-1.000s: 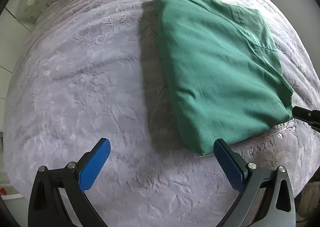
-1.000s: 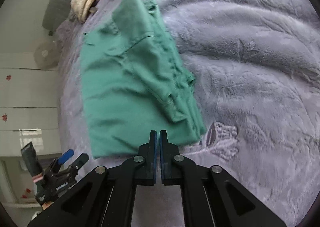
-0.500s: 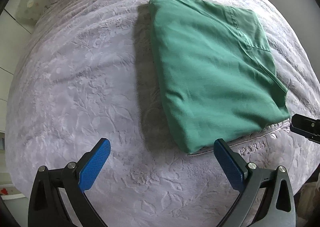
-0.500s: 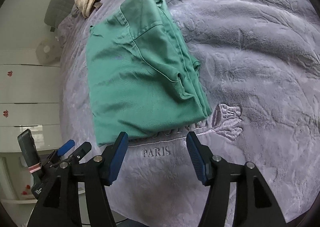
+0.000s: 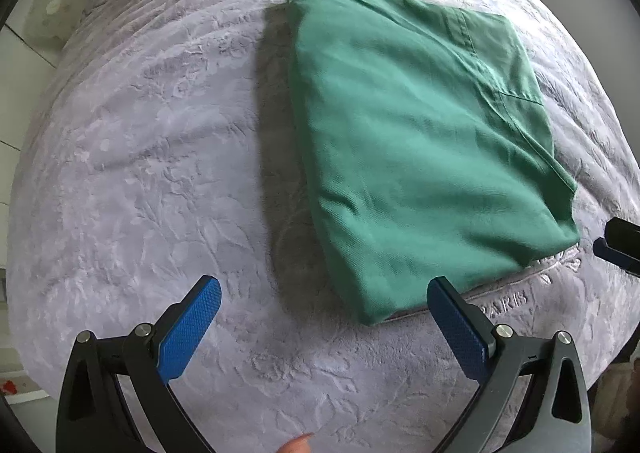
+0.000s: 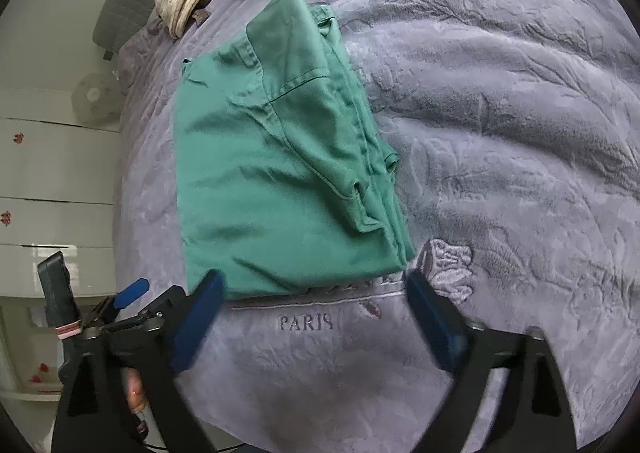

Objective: Fold large clothes

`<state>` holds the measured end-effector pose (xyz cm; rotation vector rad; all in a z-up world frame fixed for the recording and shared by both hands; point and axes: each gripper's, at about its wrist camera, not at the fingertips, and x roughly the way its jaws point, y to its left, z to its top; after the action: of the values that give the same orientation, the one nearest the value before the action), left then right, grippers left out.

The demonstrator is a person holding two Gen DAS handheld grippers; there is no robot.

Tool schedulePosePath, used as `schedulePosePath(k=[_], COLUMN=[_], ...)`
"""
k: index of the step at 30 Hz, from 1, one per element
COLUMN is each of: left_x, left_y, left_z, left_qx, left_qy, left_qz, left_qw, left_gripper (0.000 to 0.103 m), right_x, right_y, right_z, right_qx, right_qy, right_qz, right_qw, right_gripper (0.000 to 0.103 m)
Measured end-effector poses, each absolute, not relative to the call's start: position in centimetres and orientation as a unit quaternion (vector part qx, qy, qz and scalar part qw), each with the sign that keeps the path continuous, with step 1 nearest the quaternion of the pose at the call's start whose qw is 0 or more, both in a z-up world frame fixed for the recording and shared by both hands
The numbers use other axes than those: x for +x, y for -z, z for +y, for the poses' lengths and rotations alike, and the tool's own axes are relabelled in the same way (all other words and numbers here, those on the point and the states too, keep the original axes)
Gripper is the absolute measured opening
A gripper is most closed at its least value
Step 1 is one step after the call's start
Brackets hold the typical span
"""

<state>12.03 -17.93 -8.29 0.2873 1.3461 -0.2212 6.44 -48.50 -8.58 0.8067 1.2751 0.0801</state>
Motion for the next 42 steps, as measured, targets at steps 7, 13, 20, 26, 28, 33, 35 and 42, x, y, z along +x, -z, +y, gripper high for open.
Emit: schedulePosePath(k=[7,13,20,26,28,33,35,42], left_x=[12.8,13.5,14.9,17.6,18.8,21.6,22.6,23.7], left_y=[9.3,9.5,9.3,9.4,9.3,10.4,11.8,15.7], left_z=[-18.0,-18.2,-17.7,-16.6,-15.9,-15.0,-15.1,-16.2], left_qx=[0.135,0.126,0.108,0.074,0.04,-0.015,-0.028,-0.075], left_qy=[0.112,0.11,0.121,0.146,0.159,0.181,0.193,0.243], left_qz=[0.631,0.631,0.629,0.625,0.624,0.627,0.639,0.663], left_qw=[0.756,0.757,0.76,0.763,0.764,0.757,0.744,0.704], left_gripper=[0.103,0.103,0.103,0.103,0.103,0.103,0.103,0.103], right_x=[7.2,7.8,8.9,10.7,11.5,14.2,15.7,20.0], right_y=[9.2,10.1,10.4,10.0,9.9,9.8,10.4,14.6], right_z=[-48.9,-50.0,-50.5,-51.9,-52.6,-53.2,-53.5,-53.5], right_qx=[0.364,0.385,0.374,0.357,0.366,0.373,0.38,0.405], right_qy=[-0.04,-0.038,-0.036,-0.033,-0.048,-0.097,-0.115,-0.153], right_qz=[0.585,0.584,0.597,0.597,0.586,0.569,0.564,0.573], right_qw=[0.724,0.714,0.709,0.717,0.721,0.727,0.724,0.696], right_gripper=[0.103,0.103,0.103,0.103,0.103,0.103,0.103,0.103])
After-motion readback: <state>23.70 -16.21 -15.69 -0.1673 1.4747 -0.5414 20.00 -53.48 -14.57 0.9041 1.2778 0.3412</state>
